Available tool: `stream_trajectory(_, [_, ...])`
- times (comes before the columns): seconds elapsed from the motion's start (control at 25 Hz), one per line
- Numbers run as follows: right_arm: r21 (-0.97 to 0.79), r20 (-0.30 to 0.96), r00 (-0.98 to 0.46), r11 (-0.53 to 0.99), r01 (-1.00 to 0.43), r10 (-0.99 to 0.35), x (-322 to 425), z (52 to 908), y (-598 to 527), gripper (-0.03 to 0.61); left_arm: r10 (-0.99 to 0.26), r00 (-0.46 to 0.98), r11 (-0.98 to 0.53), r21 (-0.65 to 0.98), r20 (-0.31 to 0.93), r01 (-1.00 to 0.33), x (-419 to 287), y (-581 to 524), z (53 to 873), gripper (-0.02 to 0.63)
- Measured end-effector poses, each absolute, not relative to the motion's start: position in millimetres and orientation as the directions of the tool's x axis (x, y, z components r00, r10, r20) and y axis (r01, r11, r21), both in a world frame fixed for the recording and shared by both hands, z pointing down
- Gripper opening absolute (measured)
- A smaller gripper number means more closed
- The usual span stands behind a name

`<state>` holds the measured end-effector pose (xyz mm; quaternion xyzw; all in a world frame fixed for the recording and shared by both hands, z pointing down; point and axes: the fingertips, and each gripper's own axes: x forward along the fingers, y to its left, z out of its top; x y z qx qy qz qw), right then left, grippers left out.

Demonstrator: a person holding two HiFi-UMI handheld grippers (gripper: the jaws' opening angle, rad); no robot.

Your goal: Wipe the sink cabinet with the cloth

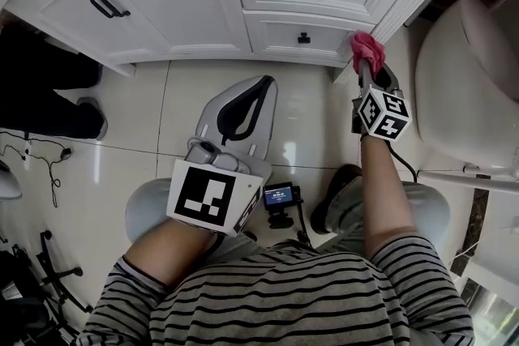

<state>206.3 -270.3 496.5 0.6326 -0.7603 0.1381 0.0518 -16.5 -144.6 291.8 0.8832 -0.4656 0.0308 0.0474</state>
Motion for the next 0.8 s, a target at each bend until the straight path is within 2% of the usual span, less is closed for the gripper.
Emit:
stream_trajectory(0.24, [-0.115,0.275,-0.501,0.489,-0.864,-0.821,58.2,531.2,-258.7,0.069,-0.838,0.541,-0.538,0.067,0.071,-0.841,-31.7,-144.5,283.0,0.002])
stream_trajectory(0.4, [-0.147,0.307,-0.633,0.621,-0.77,-0.711,-15.0,565.2,-267.4,0.067,-0.842,0.534,-0.528,0.088,0.077,-0.845,-42.6,-150.0,287.4,0.002])
stream_trajectory(0.56, [-0.128,0.338,-0.649,0.649,-0.75,-0.682,-35.2,581.9,-294.8,0.061,-0.842,0.531,-0.526,0.074,0.097,-0.847,-47.4,-156.3,296.5,0.002])
stream_trajectory(0.8, [-0.082,0.386,-0.543,0.558,-0.825,-0.746,26.5,592.4,-317.0,0.063,-0.841,0.527,-0.52,0.089,0.123,-0.85,-49.0,-165.3,307.1,0.002])
